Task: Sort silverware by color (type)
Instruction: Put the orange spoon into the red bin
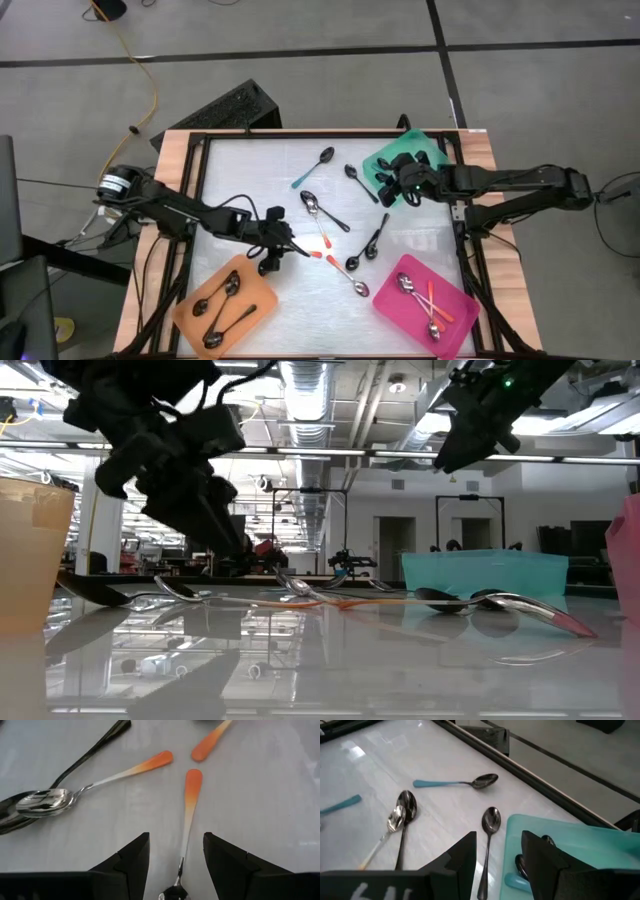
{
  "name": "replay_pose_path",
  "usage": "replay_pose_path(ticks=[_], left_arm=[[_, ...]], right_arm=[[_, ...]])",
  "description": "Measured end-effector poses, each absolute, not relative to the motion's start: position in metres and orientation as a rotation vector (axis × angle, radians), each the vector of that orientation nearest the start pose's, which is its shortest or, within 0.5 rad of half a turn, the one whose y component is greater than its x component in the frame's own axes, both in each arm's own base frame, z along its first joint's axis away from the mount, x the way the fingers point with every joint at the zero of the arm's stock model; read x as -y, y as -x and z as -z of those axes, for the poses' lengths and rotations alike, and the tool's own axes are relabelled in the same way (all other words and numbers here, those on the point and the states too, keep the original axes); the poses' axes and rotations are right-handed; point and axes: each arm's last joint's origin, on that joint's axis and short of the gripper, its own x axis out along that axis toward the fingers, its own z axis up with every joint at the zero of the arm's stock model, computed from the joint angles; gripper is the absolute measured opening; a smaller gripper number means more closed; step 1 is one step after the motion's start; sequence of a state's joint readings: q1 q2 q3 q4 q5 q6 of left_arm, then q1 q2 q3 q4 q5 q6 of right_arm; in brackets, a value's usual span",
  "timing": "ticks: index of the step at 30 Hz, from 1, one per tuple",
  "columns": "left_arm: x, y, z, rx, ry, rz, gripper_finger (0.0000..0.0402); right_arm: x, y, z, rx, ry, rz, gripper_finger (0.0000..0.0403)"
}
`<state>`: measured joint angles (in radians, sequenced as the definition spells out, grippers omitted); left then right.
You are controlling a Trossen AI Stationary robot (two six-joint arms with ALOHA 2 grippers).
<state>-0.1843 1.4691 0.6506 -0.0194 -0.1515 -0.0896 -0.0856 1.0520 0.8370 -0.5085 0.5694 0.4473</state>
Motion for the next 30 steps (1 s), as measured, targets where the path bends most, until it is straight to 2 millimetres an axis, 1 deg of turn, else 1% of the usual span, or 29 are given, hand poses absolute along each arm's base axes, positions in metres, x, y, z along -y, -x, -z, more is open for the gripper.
replay_pose_path(ticks=[4,9,13,16,19,24,25,30], left_arm=[[0.044,-0.269,-0.145,-0.857,-0.071,0.012,0.0170],[0.043,-0.273,-0.123,-0.946,-0.100,0.011,0.0170],[0.042,-0.276,-0.114,-0.972,-0.093,0.003,0.0170],[0.040,-0.275,-0.114,-0.987,-0.055,-0.004,0.0162],[0.036,-0.274,-0.113,-1.008,-0.026,0.003,0.0128],[0.032,-0.274,-0.112,-1.021,-0.028,-0.030,0.0030],[0.031,-0.274,-0.112,-1.022,-0.024,-0.035,0.0016],[0.029,-0.274,-0.111,-1.010,-0.012,-0.082,0.0004]], right_arm=[[0.034,-0.209,-0.278,-0.556,-0.237,0.769,0.0166],[0.034,-0.209,-0.278,-0.553,-0.237,0.768,0.0166],[0.034,-0.209,-0.279,-0.551,-0.238,0.767,0.0166],[0.034,-0.209,-0.279,-0.545,-0.239,0.767,0.0166],[0.034,-0.210,-0.279,-0.541,-0.241,0.766,0.0166],[0.034,-0.210,-0.280,-0.535,-0.242,0.765,0.0166],[0.034,-0.210,-0.280,-0.536,-0.242,0.764,0.0166],[0.031,-0.212,-0.282,-0.511,-0.249,0.750,0.0166]])
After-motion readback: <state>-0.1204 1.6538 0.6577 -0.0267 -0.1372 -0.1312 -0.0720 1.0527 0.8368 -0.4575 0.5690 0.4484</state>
